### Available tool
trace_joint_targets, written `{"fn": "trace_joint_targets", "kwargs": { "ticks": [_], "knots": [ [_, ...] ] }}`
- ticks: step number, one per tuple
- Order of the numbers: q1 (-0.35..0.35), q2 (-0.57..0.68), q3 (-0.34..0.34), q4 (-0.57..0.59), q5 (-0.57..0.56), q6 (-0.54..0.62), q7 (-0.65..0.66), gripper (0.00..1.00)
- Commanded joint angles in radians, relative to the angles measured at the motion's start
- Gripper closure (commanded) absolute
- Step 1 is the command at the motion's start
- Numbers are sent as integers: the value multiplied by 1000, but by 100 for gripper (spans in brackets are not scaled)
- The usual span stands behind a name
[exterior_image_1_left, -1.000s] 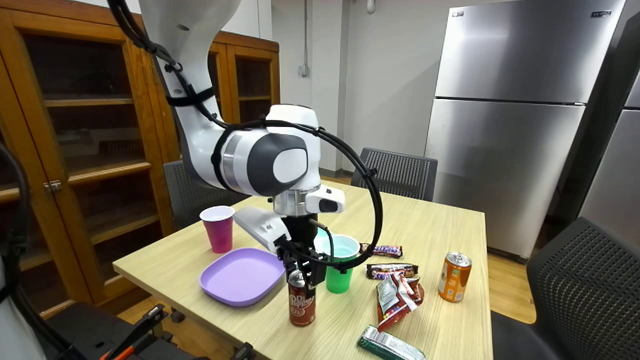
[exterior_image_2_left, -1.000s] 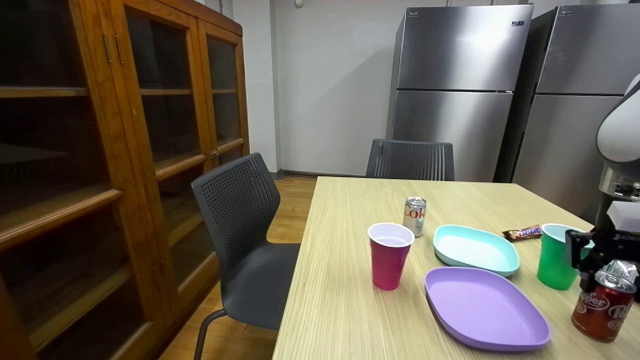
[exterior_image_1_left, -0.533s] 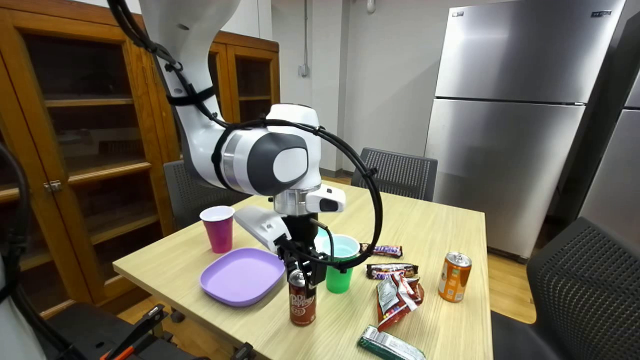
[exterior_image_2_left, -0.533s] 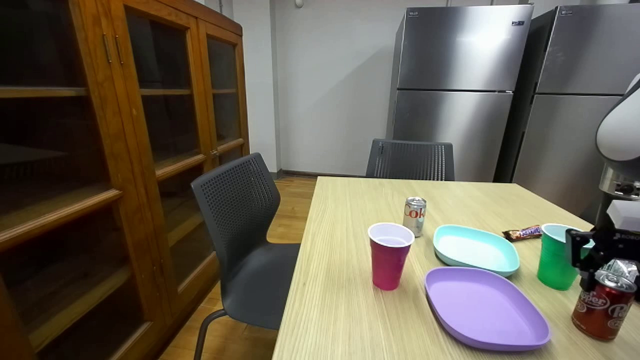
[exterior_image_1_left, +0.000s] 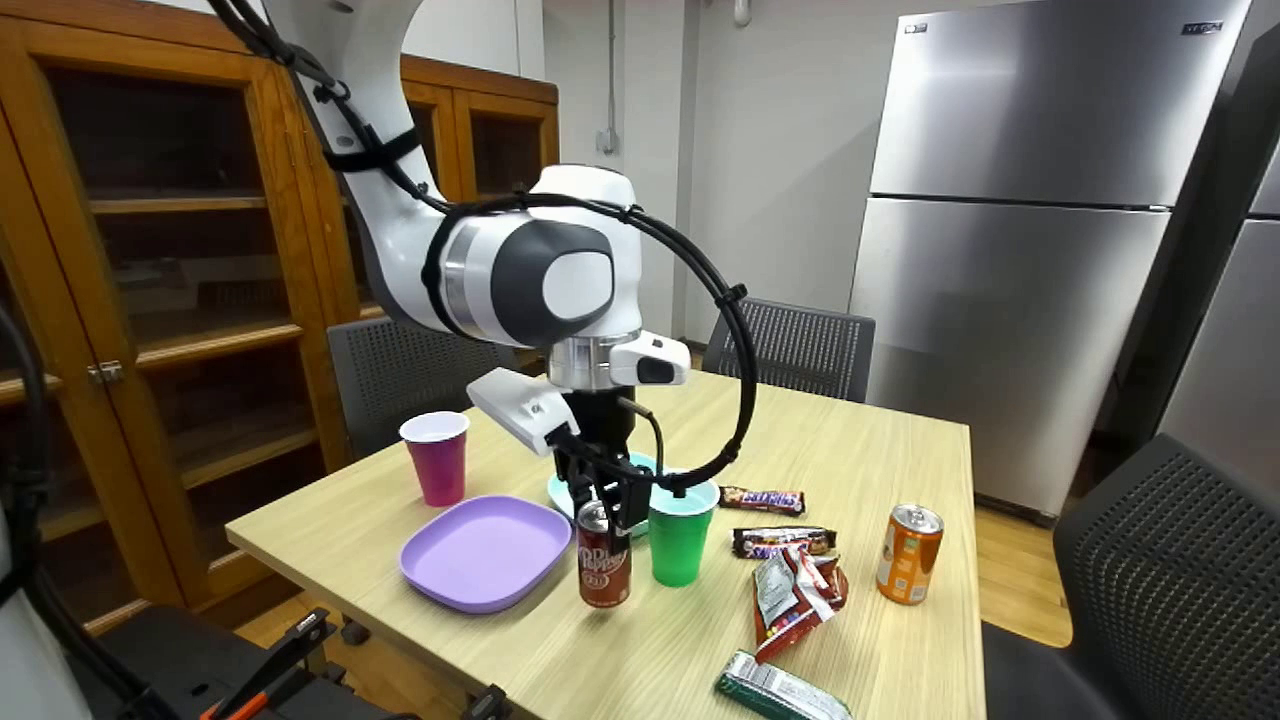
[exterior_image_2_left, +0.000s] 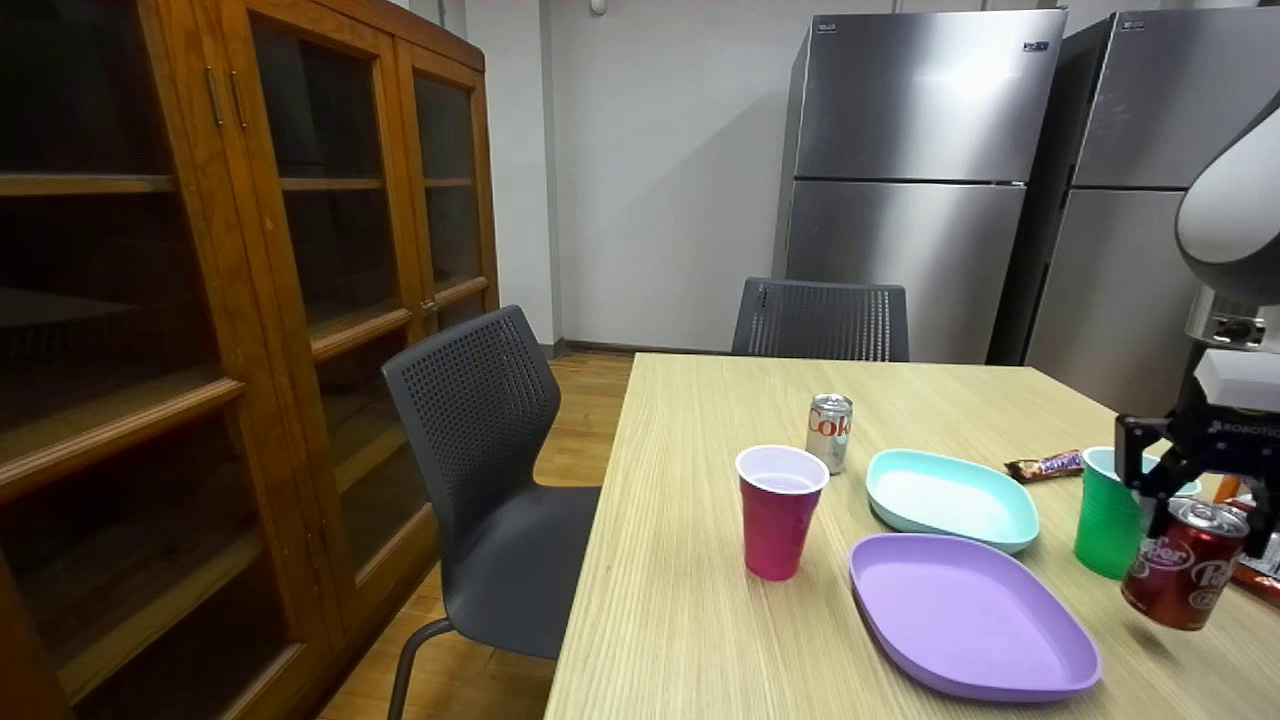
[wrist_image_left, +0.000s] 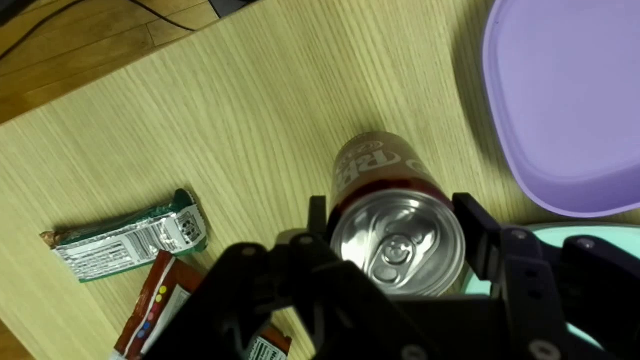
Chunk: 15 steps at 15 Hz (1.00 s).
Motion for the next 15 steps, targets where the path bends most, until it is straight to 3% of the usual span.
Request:
{"fn": "trace_joint_targets", "kwargs": {
  "ticks": [1,7,15],
  "knots": [
    [26,-52,41,23,44,-60,2,62],
    [67,-27,97,107,100,-74,-9,62],
    [87,79,115,251,97,-99,-16,62]
  ]
}}
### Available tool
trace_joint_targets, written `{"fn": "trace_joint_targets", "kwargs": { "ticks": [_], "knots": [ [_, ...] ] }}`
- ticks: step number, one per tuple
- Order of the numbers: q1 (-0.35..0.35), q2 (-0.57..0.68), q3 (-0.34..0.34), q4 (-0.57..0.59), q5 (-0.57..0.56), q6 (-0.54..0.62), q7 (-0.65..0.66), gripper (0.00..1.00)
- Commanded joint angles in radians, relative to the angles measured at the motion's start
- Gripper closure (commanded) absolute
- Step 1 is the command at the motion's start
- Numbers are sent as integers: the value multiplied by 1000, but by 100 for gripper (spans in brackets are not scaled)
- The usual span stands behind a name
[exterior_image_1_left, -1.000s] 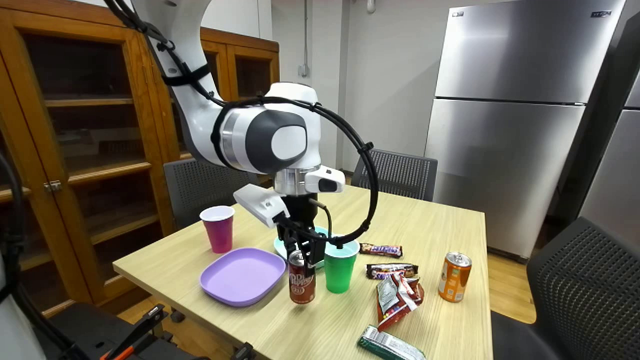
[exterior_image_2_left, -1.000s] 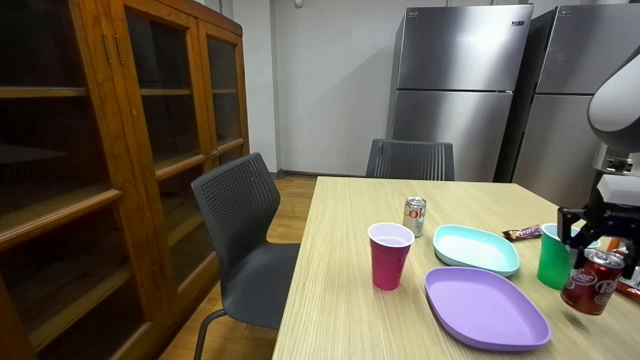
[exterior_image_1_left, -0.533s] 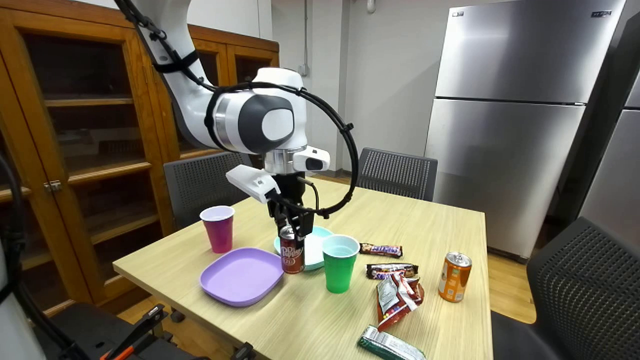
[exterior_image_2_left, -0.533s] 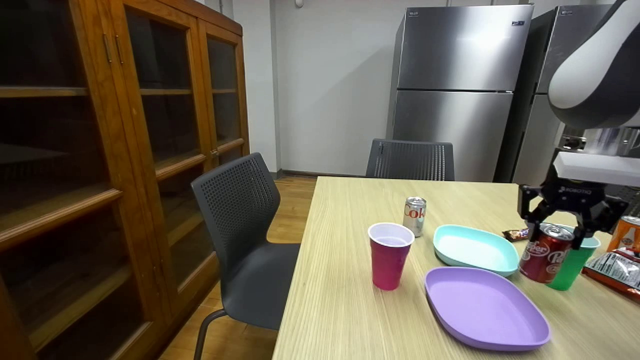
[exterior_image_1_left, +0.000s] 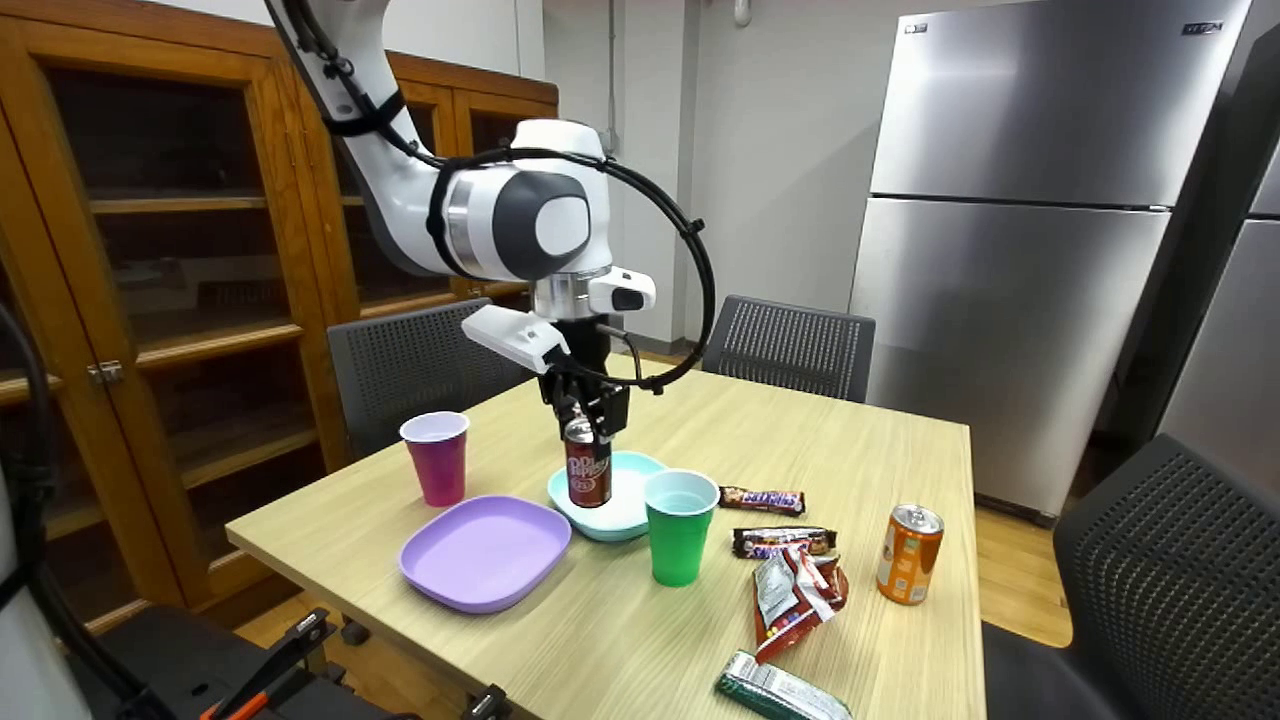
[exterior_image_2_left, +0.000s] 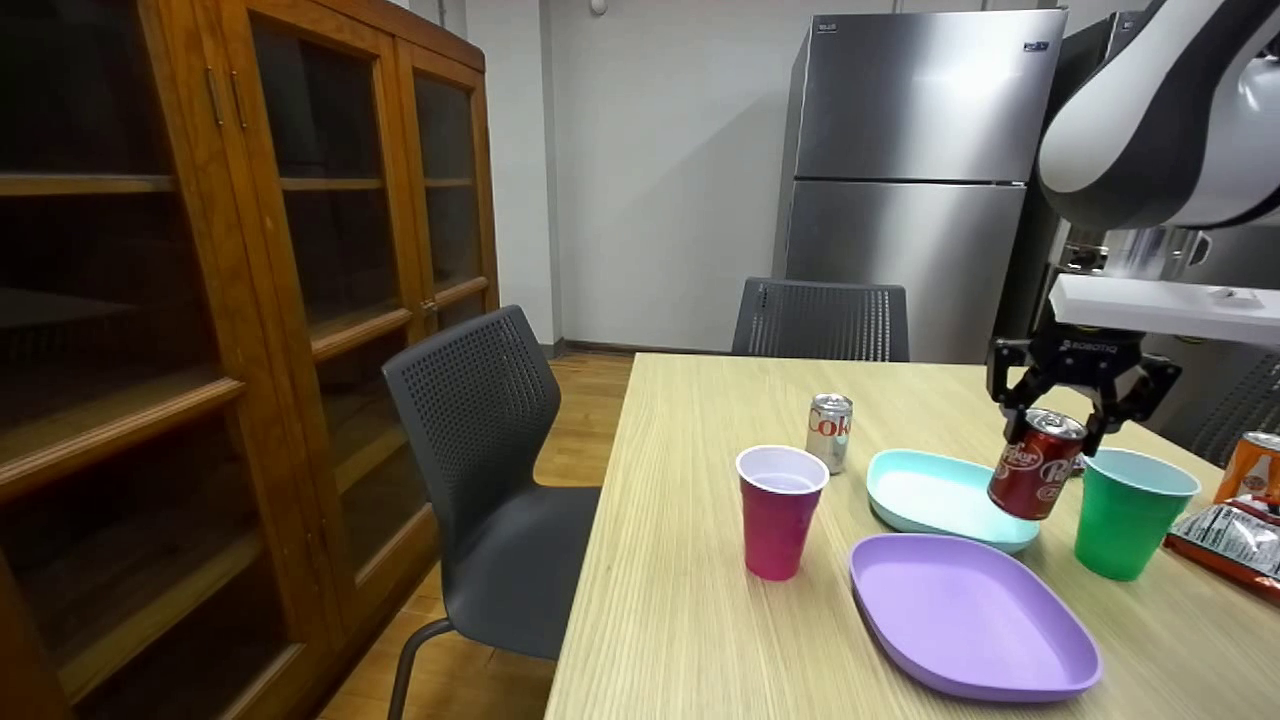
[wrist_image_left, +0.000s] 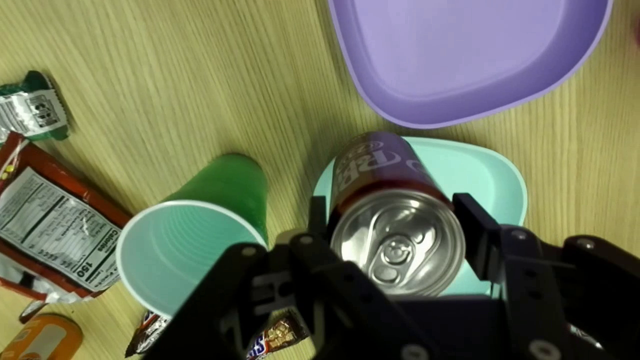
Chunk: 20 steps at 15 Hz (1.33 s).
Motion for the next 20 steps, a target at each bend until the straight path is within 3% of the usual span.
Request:
{"fn": "trace_joint_targets", "kwargs": {
  "ticks": [1,9,20],
  "knots": [
    [6,68,11,99,17,-53,-15,62],
    [32,205,4,218,9,-69,-1,62],
    [47,292,-5,283,12,-68,-1,62]
  ]
}}
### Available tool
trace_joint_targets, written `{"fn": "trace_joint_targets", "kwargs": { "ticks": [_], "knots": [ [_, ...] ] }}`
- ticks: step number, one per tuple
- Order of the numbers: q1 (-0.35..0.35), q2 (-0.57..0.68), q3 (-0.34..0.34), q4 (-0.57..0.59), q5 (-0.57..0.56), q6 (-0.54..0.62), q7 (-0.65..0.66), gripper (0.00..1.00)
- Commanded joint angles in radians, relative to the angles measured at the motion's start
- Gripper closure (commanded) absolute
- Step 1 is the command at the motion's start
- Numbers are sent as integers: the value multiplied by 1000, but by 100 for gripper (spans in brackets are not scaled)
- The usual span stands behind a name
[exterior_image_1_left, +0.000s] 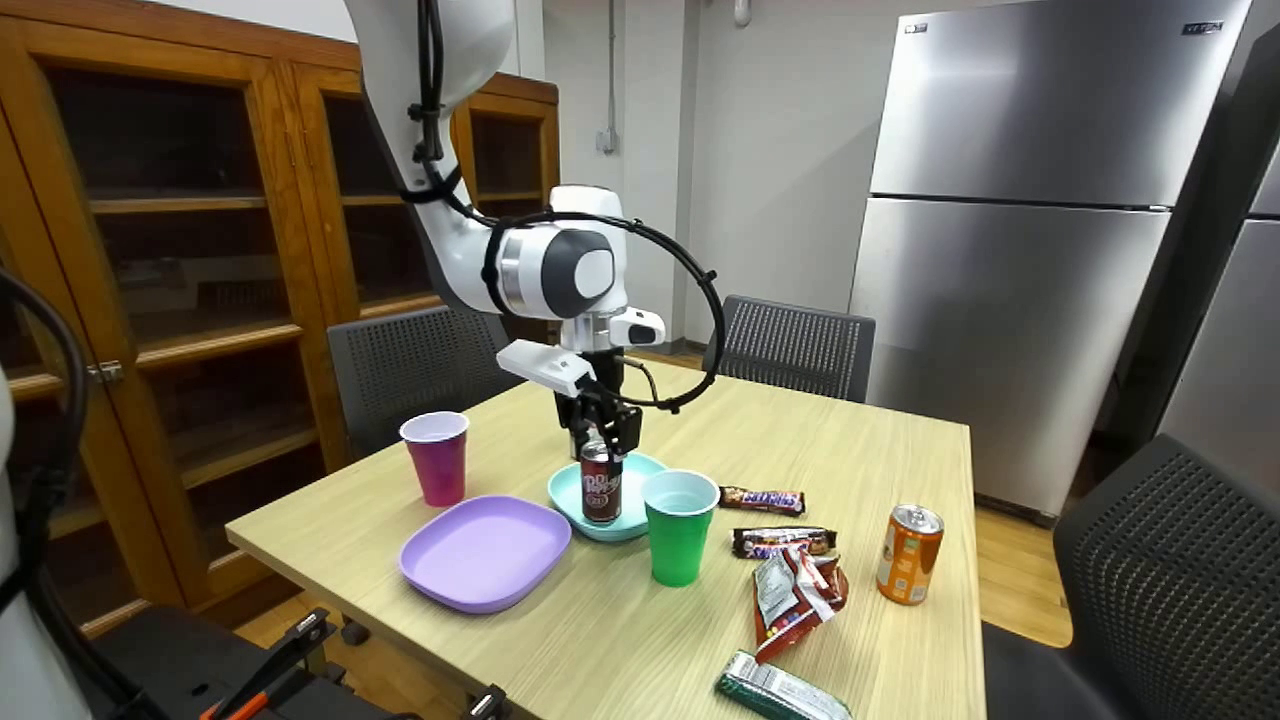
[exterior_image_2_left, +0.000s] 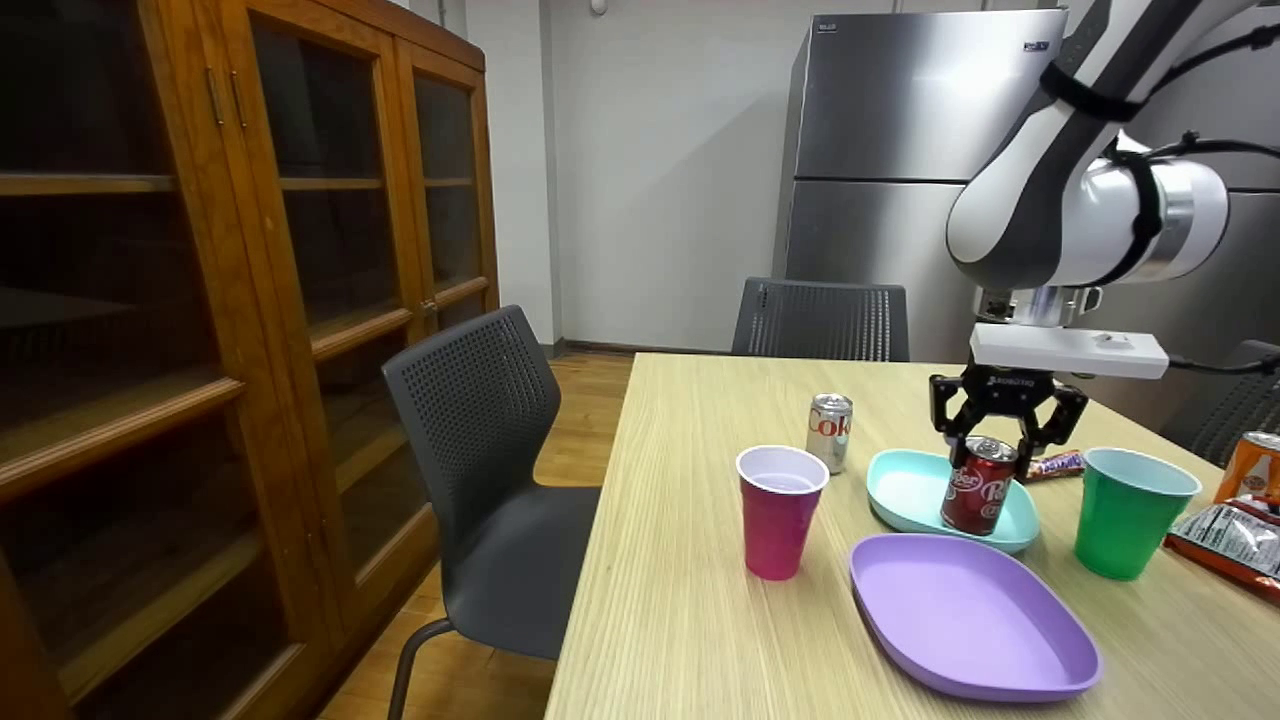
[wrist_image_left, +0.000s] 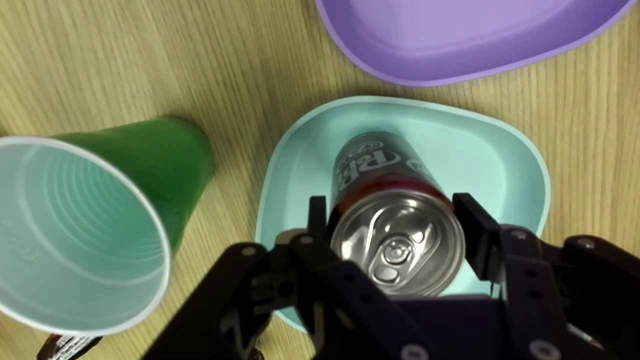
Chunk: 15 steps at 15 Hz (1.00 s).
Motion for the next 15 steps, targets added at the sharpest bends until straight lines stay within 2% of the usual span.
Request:
{"fn": "trace_joint_targets", "kwargs": {
  "ticks": [1,2,3,5,7,12,15],
  "knots": [
    [10,10,-7,36,13,-38,-2,62],
    [13,10,-12,38,12,-46,9,62],
    [14,11,-14,42,12,-55,16,19],
    [0,-18,-5,31,25,-99,-12,4],
    [-6,-37,-4,29,32,-136,-19,0],
    [-19,-110,-7,33,15,-244,-66,0],
    [-31,-155,-8,30,-1,-255,-130,0]
  ]
}}
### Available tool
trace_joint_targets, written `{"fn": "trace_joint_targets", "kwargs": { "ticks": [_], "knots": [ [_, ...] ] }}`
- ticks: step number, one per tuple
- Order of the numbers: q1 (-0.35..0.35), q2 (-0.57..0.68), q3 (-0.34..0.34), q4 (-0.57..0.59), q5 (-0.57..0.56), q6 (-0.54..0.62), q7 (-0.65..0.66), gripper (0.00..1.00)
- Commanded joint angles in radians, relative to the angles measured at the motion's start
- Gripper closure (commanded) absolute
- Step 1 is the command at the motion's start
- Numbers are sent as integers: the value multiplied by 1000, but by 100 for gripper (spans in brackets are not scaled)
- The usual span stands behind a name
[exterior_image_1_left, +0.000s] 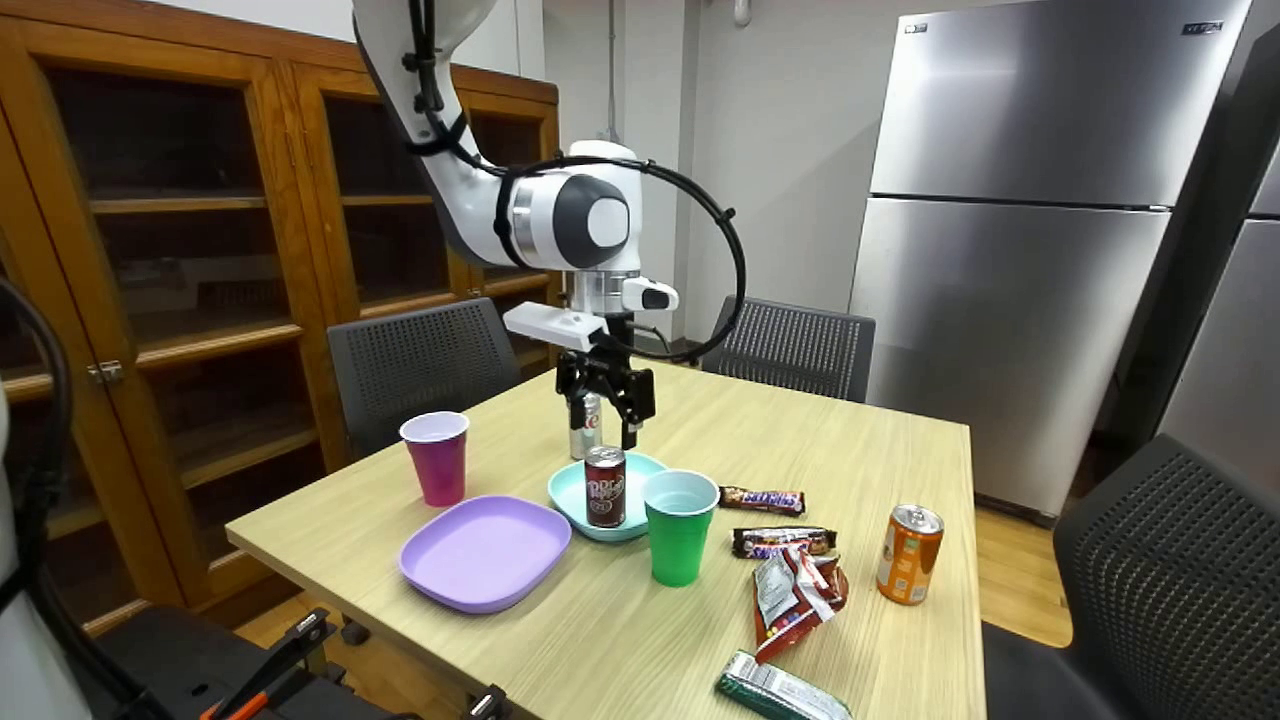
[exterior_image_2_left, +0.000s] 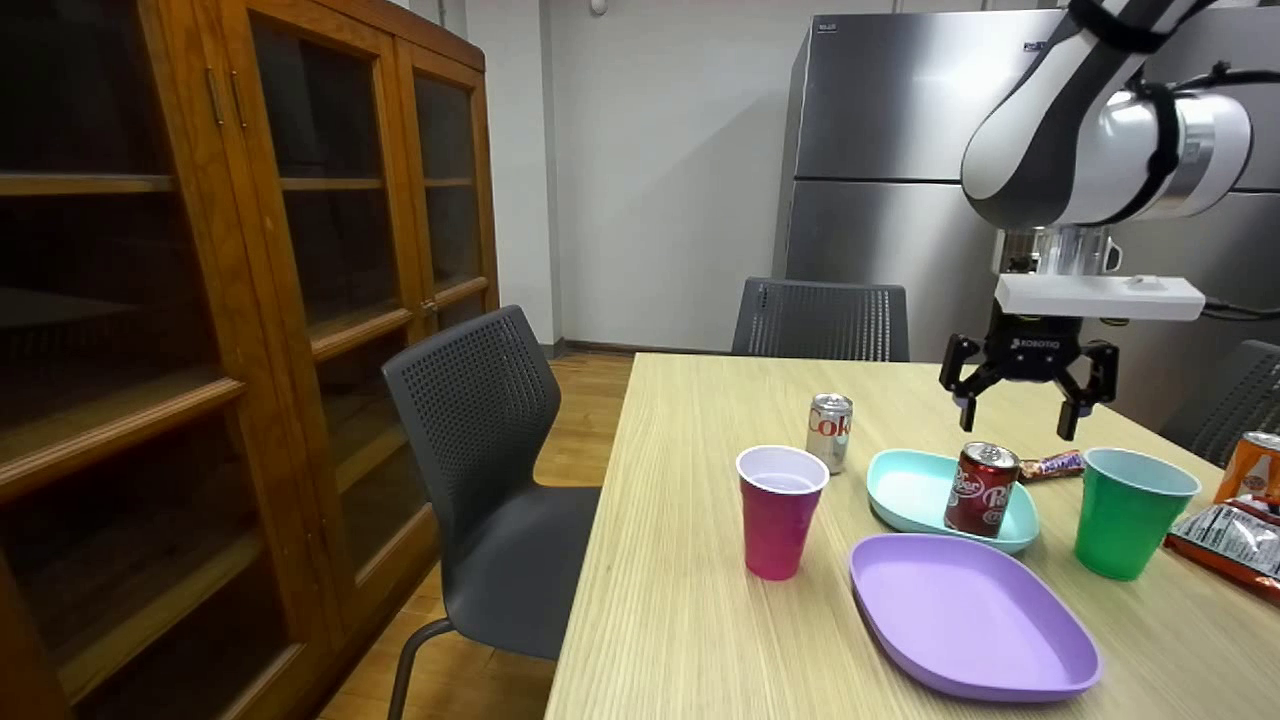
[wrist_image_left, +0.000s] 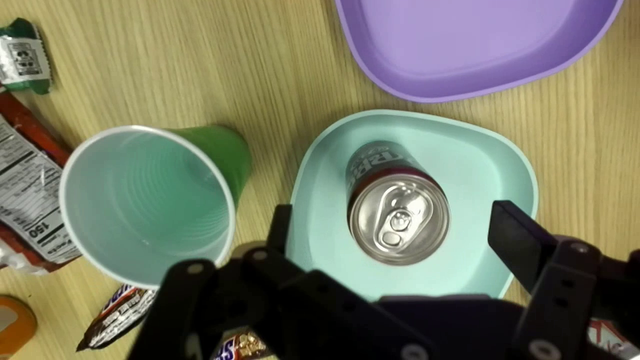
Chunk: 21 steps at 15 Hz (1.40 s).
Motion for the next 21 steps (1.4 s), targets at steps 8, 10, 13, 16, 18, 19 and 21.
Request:
{"fn": "trace_joint_targets", "kwargs": {
  "ticks": [8,10,13,16,18,19,21],
  "knots": [
    [-14,-43,2,1,-4,-24,-52,0],
    [-14,-43,2,1,-4,-24,-52,0],
    [-15,-39,7,12,4,-17,-60,0],
    [-3,-28,7,39,-18,8,-53,0],
    [5,-16,17,65,-19,26,-56,0],
    [10,-5,24,82,-13,30,-51,0],
    [24,15,34,113,-12,50,-42,0]
  ]
}}
